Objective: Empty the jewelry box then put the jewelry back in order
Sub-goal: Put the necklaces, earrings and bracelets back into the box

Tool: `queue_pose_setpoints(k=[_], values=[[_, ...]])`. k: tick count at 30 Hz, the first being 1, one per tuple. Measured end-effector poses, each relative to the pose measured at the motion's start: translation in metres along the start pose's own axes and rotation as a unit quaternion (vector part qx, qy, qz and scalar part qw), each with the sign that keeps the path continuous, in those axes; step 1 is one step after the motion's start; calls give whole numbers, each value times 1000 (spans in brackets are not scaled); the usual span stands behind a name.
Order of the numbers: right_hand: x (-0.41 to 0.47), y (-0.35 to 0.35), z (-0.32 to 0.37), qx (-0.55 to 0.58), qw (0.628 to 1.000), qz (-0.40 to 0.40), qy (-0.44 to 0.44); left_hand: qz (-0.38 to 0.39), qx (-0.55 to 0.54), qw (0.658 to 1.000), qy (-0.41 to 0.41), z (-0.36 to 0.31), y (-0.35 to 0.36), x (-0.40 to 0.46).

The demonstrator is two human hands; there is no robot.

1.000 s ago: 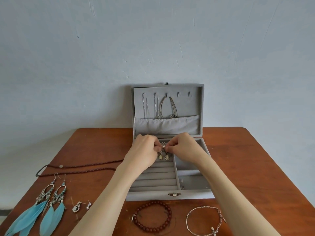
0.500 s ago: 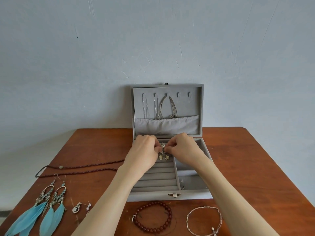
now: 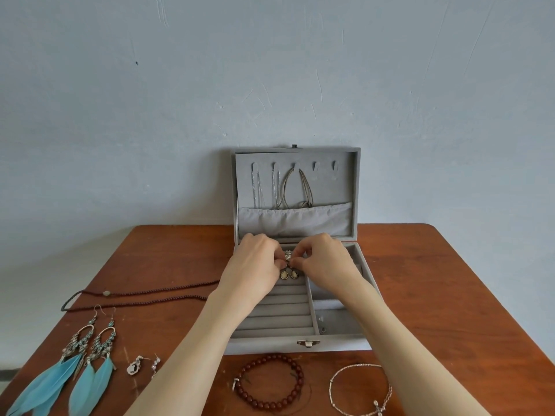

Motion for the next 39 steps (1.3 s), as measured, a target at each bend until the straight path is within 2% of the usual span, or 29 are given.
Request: queue_pose_setpoints(k=[7,9,14,21,32,39], values=[[2,-20,-12,15,1000,6,6,-8,-17,1000,14,2,0,0],[2,-31,-21,-26,1000,6,5,-12,-16,999,27,3,1,1],[-2,-27,-31,-155,983,99,-9,-14,-22,996,83,-1,2,2],[-4,-27,-34,-136,986,87,-48,65,35,986,152,-12,14,-2],[-5,-30,-39,-86,986,113,-90,95,52,985,133,-9,16,2],[-7,-28,-36,-91,991,68,-77,94,46,986,127,-7,16,2]])
Point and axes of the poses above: each hand's wrist, its own x-axis towards the middle knuckle, its own y-axis out of the palm, z = x × y, the point moved 2 cm from there along x, towards the middle knuckle, and after that the axes turned 9 degrees about -x, right-handed, at the moved point
